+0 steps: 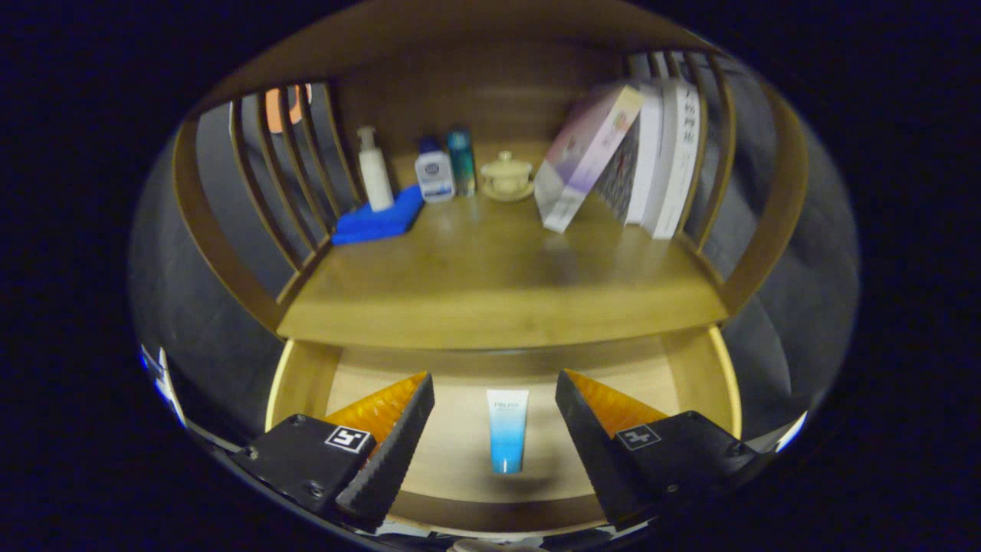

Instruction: Pull open the drawer, take out the items inside it, and place them on the countertop above the cabinet.

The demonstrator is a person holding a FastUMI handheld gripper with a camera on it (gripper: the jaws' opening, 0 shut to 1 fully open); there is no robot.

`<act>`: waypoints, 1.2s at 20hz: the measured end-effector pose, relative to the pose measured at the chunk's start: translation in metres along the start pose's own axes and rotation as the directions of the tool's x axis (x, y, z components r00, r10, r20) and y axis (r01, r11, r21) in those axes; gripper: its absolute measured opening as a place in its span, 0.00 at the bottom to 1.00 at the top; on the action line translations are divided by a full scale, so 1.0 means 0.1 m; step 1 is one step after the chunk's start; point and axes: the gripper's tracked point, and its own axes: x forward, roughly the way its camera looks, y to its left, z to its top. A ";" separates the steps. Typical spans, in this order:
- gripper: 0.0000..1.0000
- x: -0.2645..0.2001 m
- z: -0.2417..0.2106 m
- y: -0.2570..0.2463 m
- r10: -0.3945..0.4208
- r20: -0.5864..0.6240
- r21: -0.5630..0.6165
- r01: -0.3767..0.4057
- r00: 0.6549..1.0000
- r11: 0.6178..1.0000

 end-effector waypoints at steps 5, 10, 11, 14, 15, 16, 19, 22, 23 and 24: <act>1.00 0.51 -0.46 -0.11 -0.047 -0.187 -0.039 0.040 0.981 0.998; 1.00 0.65 -0.70 -0.11 -0.040 -0.317 -0.013 0.037 0.948 0.999; 1.00 0.67 -0.73 -0.10 -0.036 -0.336 -0.017 0.033 0.941 0.999; 0.97 0.69 -0.82 -0.13 -0.056 -0.397 -0.018 0.053 0.916 0.998; 0.95 0.71 -0.85 -0.12 -0.056 -0.414 -0.011 0.057 0.908 0.998; 0.89 0.73 -0.87 -0.11 -0.050 -0.431 -0.005 0.053 0.901 0.999; 0.73 0.76 -0.95 -0.14 -0.052 -0.457 0.014 0.066 0.888 0.998; 0.55 0.76 -0.95 -0.17 -0.066 -0.445 0.020 0.084 0.893 0.996; 0.51 0.76 -0.95 -0.19 -0.064 -0.443 0.022 0.083 0.894 0.996; 0.47 0.76 -0.96 -0.19 -0.067 -0.446 0.020 0.084 0.892 0.996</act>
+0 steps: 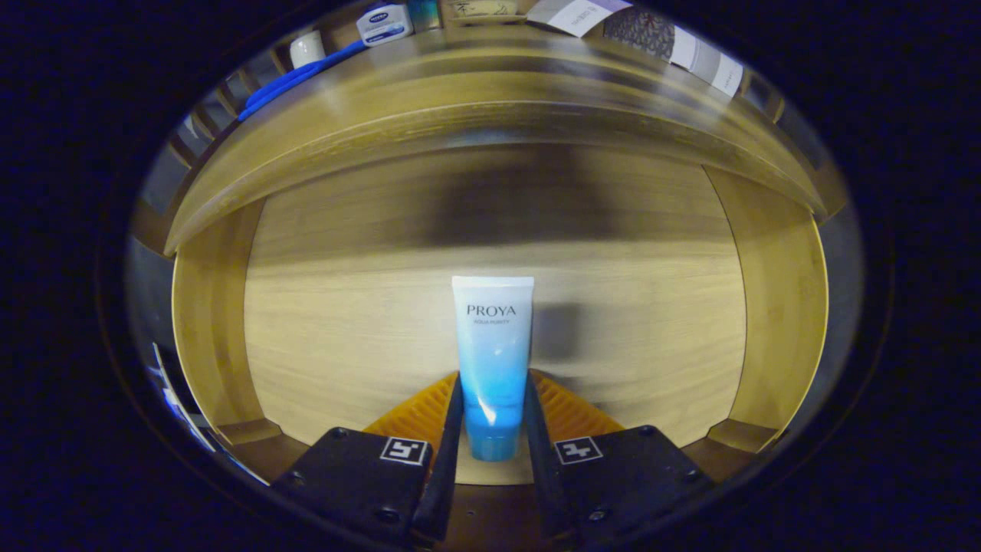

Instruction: Pull open the drawer, take out the items inside it, and place them on the countertop above the cabinet.

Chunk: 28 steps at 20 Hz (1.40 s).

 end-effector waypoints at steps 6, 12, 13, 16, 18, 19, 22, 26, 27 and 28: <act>0.45 -0.20 0.01 0.03 0.017 0.030 -0.007 -0.017 0.999 1.000; 0.45 -0.63 -0.08 0.07 0.045 0.085 -0.038 -0.042 0.995 0.998; 0.45 -0.70 -0.10 0.07 0.048 0.093 -0.045 -0.044 0.994 0.998; 0.45 -0.95 -0.12 0.09 0.055 0.120 -0.058 -0.048 0.991 0.997; 0.45 -1.09 -0.11 0.11 0.061 0.139 -0.064 -0.052 0.988 0.997; 0.45 -1.17 -0.08 0.12 0.064 0.149 -0.070 -0.055 0.987 0.996; 0.45 -1.40 0.06 0.15 0.062 0.181 -0.066 -0.050 0.981 0.997; 0.45 -1.58 0.34 0.20 0.057 0.208 -0.061 -0.045 0.976 0.997; 0.45 -1.62 0.43 0.22 0.058 0.215 -0.059 -0.047 0.975 0.997; 0.45 -1.65 0.53 0.24 0.054 0.222 -0.054 -0.043 0.974 0.998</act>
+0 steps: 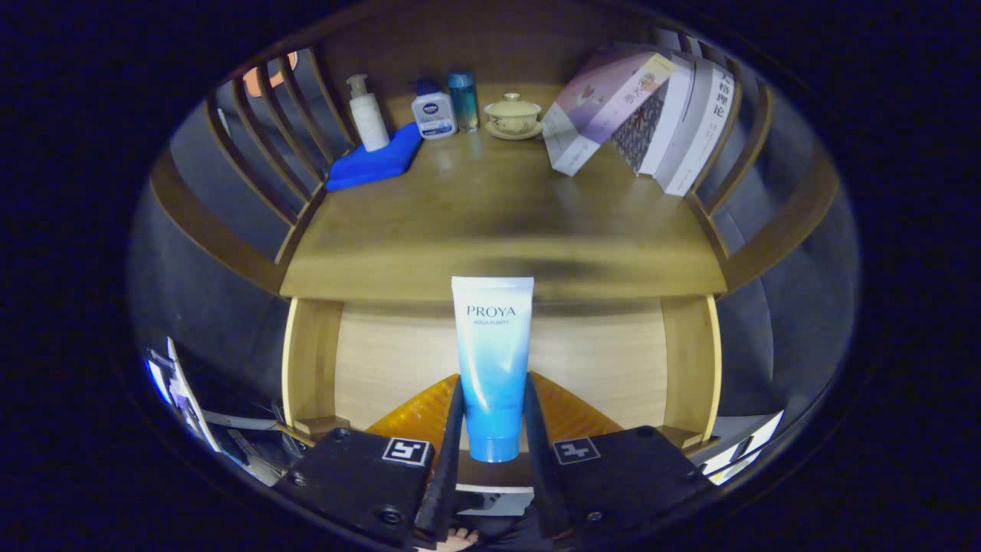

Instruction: Pull open the drawer, take out the items inside it, and place them on the countertop above the cabinet.

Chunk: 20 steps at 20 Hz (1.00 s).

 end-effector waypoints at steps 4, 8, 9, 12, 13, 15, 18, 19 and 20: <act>0.45 0.05 0.41 0.03 -0.003 0.034 0.016 0.003 0.999 1.000; 0.45 0.23 0.69 0.07 0.004 0.037 0.030 -0.005 0.999 1.000; 0.45 0.29 0.74 0.08 0.000 0.033 0.028 -0.001 0.999 1.000; 0.45 0.47 0.83 0.13 0.011 0.014 0.024 -0.011 1.000 1.000; 0.45 0.54 0.86 0.11 0.006 0.008 0.033 -0.006 1.000 0.999; 0.45 0.66 0.93 0.08 -0.006 0.000 0.032 0.006 1.000 0.999; 0.45 0.79 0.99 0.05 -0.003 -0.015 0.039 0.003 1.000 0.999; 0.45 0.82 1.00 0.02 -0.008 -0.020 0.045 0.009 1.000 0.999; 0.45 0.84 1.00 -0.01 -0.015 -0.023 0.040 0.016 1.000 0.999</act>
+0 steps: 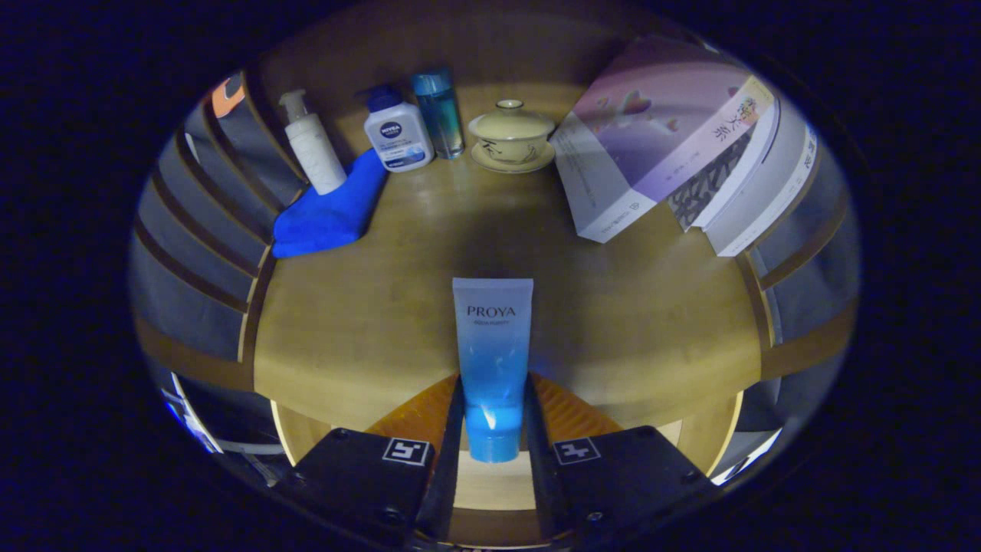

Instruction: Pull open the drawer, take out the items inside it, and place them on the countertop above the cabinet.

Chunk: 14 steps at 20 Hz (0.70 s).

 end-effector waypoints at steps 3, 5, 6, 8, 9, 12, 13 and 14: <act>0.45 0.02 0.02 -0.02 -0.009 0.005 -0.016 0.009 1.000 1.000; 0.47 0.02 0.03 -0.02 -0.018 0.019 -0.022 0.018 1.000 1.000; 0.51 0.02 0.03 -0.03 -0.022 0.028 -0.012 0.023 0.999 1.000; 0.54 0.02 0.03 -0.02 -0.030 0.041 -0.003 0.030 0.999 1.000; 0.55 0.02 0.03 0.00 -0.026 0.046 -0.004 0.026 0.999 1.000; 0.58 -0.03 0.00 0.02 -0.008 0.061 0.027 0.007 0.998 1.000; 0.59 -0.06 -0.01 0.05 0.001 0.073 0.029 -0.003 0.997 1.000; 0.60 -0.11 -0.02 0.03 -0.001 0.086 0.032 -0.002 0.996 0.999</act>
